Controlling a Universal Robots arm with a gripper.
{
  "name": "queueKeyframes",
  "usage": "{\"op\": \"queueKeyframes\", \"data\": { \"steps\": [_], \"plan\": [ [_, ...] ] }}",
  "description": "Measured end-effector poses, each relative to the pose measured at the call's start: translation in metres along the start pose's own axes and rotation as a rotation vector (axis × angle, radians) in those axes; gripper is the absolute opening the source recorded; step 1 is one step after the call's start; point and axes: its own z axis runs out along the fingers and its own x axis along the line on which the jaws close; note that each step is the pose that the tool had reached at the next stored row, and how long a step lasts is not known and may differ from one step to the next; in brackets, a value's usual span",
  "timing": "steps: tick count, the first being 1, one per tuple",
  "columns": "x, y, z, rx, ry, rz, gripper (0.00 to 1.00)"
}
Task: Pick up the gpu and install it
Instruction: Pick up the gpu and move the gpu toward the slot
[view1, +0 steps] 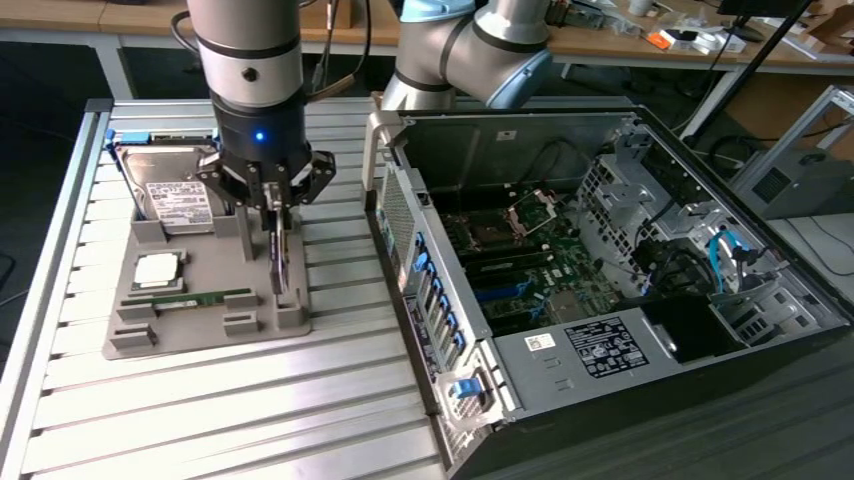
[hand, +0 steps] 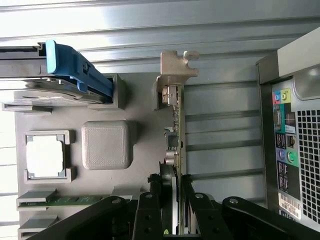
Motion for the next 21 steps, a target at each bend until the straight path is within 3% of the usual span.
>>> {"op": "queueKeyframes", "data": {
  "steps": [21],
  "plan": [
    [-0.0002, 0.0003, -0.007, 0.0, 0.0001, 0.0, 0.27]
  ]
}}
